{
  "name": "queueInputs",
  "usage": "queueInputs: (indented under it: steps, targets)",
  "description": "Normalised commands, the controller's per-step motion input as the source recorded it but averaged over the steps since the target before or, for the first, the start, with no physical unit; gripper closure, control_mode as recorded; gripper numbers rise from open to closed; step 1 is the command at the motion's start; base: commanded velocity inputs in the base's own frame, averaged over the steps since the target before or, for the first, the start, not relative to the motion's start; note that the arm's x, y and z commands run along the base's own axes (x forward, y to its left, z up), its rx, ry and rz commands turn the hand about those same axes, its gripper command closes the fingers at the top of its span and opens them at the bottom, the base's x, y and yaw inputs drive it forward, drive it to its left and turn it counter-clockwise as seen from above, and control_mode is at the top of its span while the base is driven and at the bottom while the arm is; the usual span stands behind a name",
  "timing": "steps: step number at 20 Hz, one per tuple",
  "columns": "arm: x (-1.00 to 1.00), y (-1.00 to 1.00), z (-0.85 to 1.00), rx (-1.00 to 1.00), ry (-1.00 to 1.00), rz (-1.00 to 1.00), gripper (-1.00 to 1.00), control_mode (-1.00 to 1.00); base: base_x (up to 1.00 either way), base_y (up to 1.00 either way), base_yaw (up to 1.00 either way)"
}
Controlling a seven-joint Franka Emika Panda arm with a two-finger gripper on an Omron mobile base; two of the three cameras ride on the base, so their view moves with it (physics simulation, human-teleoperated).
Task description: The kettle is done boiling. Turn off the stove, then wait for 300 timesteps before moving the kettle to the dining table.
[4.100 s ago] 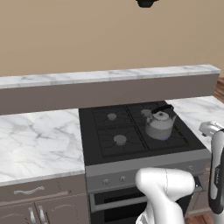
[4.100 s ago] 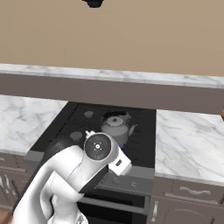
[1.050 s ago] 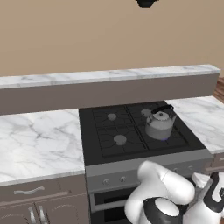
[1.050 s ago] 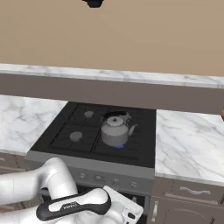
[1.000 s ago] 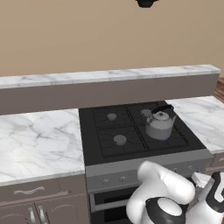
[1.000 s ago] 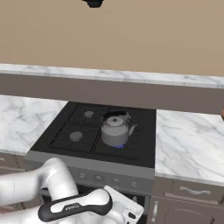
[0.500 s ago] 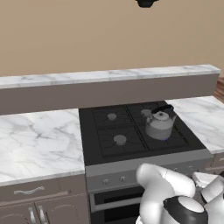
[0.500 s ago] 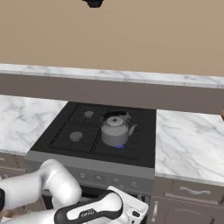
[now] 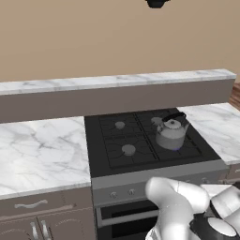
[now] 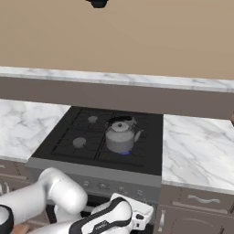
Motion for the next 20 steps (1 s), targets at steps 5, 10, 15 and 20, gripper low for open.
queueInputs:
  steps: [5, 10, 15, 20]
  targets:
    - [0.31, -0.01, -0.25, -0.09, 0.01, 0.0, -1.0, -1.0, 0.0, 0.0, 0.0]
    - [0.32, -0.03, -0.27, -0.07, 0.01, 0.0, -1.0, -1.0, 0.0, 0.0, 0.0]
    - [0.3, -0.13, -0.31, -0.04, 0.01, 0.0, -1.0, -1.0, 0.0, 0.0, 0.0]
    - [0.23, -0.19, -0.34, -0.04, 0.01, 0.0, -1.0, -1.0, 0.0, 0.0, 0.0]
